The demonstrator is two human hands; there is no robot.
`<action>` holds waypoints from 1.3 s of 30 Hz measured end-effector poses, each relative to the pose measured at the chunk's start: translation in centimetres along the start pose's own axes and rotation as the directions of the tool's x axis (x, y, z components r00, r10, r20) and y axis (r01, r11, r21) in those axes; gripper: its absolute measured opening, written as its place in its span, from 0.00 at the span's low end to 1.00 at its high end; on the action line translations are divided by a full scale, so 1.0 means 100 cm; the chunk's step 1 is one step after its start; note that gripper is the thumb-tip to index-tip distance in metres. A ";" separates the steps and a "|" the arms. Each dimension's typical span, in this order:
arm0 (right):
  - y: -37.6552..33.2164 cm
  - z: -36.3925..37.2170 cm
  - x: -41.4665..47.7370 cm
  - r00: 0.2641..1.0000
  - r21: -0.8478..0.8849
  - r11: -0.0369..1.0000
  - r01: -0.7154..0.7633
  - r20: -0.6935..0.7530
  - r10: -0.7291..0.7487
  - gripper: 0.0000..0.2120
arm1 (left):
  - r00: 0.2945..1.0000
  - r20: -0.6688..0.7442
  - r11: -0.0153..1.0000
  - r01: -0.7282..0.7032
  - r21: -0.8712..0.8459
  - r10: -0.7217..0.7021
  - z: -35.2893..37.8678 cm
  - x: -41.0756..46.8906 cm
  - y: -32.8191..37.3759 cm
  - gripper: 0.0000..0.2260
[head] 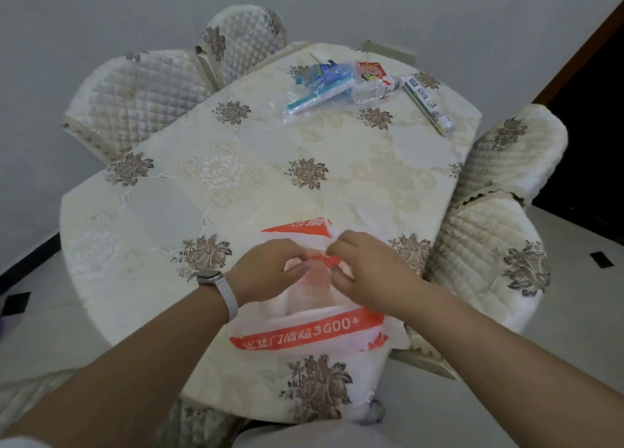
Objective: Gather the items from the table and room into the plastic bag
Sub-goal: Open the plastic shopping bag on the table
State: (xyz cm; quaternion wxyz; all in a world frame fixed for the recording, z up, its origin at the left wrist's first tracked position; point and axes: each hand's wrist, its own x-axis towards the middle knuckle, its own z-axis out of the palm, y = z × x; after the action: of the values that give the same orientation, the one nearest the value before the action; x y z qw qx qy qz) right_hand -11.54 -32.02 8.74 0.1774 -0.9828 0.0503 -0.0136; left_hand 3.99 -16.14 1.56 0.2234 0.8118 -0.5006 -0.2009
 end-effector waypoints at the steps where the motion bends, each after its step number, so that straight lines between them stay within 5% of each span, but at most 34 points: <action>1: -0.003 0.013 0.013 0.997 -0.009 0.997 0.072 0.012 -0.072 0.16 | 1.000 -0.026 1.000 -0.006 -0.017 0.006 0.004 0.003 -0.004 0.20; 6: -0.003 0.063 0.060 0.958 -0.107 0.970 0.218 0.211 -0.192 0.10 | 0.995 -0.079 0.998 0.051 -0.045 -0.055 0.024 0.008 -0.032 0.21; 10: 0.034 0.078 0.065 0.947 -0.453 0.876 0.168 0.320 -0.016 0.20 | 0.990 -0.043 0.965 0.143 0.218 -0.136 0.039 0.009 -0.063 0.26; 13: 0.062 0.083 0.062 0.943 -0.516 0.853 0.077 0.315 0.105 0.29 | 0.985 0.009 0.938 0.161 0.306 -0.172 0.047 0.014 -0.081 0.31; 19: 0.099 0.091 0.044 0.905 -0.538 0.833 -0.125 0.283 0.318 0.28 | 0.983 0.063 0.926 0.142 0.350 -0.174 0.050 0.018 -0.100 0.28; 25: 0.136 0.084 0.016 0.814 -0.455 0.808 -0.375 0.256 0.522 0.17 | 0.996 0.023 0.927 0.077 0.366 -0.092 0.047 0.014 -0.111 0.09; 31: 0.159 0.076 -0.009 0.685 -0.278 0.725 -0.630 0.242 0.687 0.07 | 0.998 -0.055 0.911 0.049 0.410 -0.029 0.034 -0.009 -0.117 0.10; 39: 0.133 0.085 -0.001 0.910 -0.132 0.903 -0.409 0.017 0.415 0.27 | 0.980 -0.198 0.917 0.045 0.397 0.038 0.030 0.008 -0.093 0.28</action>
State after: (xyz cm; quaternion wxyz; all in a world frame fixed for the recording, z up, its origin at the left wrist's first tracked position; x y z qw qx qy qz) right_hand -12.52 -41.39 -3.90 0.1155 -0.9592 0.2534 0.0492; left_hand 9.42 -13.65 -6.20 0.1021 0.8573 -0.5044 -0.0118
